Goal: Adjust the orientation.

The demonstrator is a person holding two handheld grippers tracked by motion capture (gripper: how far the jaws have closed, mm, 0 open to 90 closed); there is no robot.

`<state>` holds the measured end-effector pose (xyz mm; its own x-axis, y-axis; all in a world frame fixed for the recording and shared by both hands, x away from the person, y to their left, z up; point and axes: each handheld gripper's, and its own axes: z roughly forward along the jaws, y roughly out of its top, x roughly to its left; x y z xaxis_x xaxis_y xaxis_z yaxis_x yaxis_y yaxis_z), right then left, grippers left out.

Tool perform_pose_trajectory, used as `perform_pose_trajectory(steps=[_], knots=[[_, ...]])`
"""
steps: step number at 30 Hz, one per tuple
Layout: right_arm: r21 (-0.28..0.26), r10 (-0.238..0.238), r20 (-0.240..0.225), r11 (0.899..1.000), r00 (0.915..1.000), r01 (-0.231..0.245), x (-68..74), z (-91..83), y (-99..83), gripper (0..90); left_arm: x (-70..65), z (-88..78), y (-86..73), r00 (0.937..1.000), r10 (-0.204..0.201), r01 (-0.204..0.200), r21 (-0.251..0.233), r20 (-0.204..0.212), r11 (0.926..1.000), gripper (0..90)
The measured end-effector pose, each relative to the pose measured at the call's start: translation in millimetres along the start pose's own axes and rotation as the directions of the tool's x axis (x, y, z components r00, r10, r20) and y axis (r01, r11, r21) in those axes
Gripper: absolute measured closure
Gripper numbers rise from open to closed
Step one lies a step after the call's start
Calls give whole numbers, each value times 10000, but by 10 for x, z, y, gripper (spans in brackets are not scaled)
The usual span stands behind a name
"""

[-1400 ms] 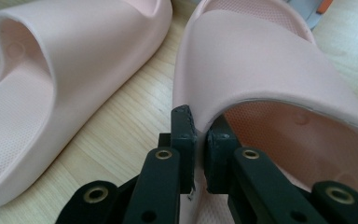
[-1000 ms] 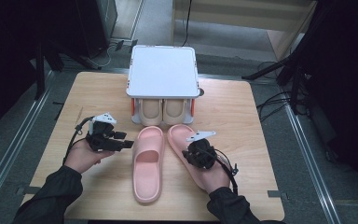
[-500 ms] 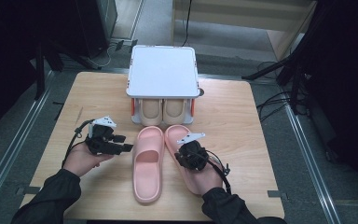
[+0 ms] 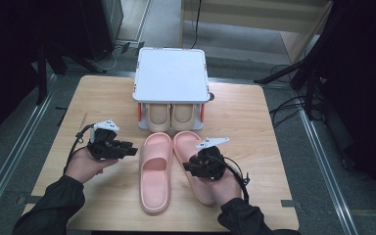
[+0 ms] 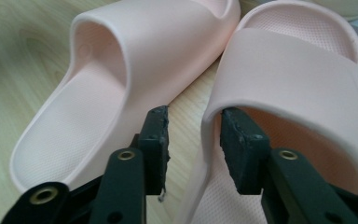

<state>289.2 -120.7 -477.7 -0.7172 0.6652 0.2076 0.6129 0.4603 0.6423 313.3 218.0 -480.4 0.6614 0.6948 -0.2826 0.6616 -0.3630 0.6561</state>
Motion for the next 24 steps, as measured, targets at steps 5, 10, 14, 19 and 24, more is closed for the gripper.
perform_pose_trajectory(steps=[5, 10, 14, 19, 24], knots=[[-208, -176, -100, 9996, 9998, 174, 16, -139, -28, 738, 23, -5, 7, 9998, -170, 170, 24, 72, 9999, 645], [-295, -267, 269, 9992, 9993, 275, -81, -257, -67, 832, 37, 4, 20, 9998, -147, 147, -34, 95, 9999, 765], [-543, 144, 727, 9985, 9972, -104, -234, -348, -94, 834, 54, 68, 17, 10000, -40, 39, 270, 48, 9996, 771], [-827, 500, 1459, 9958, 9880, -381, -456, -433, -144, 839, 81, 176, 15, 10000, 10, -8, 544, -26, 9985, 763], [-718, 1127, 1878, 9923, 9757, -1008, -707, -360, -158, 863, 115, 273, 14, 10000, -23, 26, 818, -44, 9966, 758]])
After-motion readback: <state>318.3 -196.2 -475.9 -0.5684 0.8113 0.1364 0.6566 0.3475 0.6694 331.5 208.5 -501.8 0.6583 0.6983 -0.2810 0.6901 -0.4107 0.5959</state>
